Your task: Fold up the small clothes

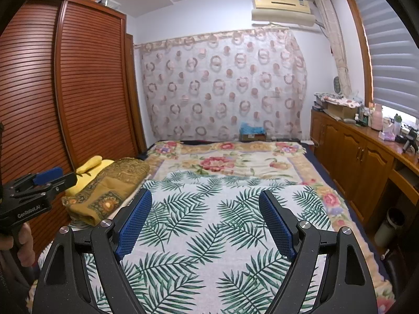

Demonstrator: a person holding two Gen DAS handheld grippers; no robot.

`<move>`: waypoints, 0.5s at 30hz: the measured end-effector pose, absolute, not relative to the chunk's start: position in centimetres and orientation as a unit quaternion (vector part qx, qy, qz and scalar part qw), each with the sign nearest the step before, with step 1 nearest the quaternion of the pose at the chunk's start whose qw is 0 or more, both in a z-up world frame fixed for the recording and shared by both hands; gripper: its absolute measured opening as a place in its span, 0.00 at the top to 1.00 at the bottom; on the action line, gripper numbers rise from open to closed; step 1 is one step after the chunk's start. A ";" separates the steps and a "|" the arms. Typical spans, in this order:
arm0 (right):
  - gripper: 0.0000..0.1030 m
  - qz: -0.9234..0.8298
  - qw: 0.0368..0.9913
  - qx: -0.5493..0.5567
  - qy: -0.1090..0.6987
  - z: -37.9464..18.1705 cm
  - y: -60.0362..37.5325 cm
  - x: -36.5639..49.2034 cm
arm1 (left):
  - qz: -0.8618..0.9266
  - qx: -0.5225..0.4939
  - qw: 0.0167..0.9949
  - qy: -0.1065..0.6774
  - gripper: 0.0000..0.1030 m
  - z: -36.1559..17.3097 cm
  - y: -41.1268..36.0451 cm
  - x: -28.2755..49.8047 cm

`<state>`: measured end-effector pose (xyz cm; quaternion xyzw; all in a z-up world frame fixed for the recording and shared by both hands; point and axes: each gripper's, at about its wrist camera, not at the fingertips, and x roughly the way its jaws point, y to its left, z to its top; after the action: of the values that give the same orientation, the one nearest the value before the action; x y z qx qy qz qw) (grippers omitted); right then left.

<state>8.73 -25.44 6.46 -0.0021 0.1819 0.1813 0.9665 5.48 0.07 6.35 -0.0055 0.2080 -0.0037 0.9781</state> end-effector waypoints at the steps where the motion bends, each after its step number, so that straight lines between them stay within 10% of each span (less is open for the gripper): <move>1: 0.17 0.181 0.967 -0.002 0.182 6.5 -25.4 8.7 | -0.004 -0.005 0.978 0.208 0.47 6.4 -0.1 5.5; 15: 0.17 0.180 0.967 -0.002 0.183 6.5 -25.5 8.7 | -0.004 -0.005 0.978 0.208 0.47 6.3 0.0 5.5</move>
<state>8.73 -25.48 6.49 -0.0016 0.1825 0.1801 0.9666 5.47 -0.02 6.28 -0.0052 0.2078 -0.0035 0.9781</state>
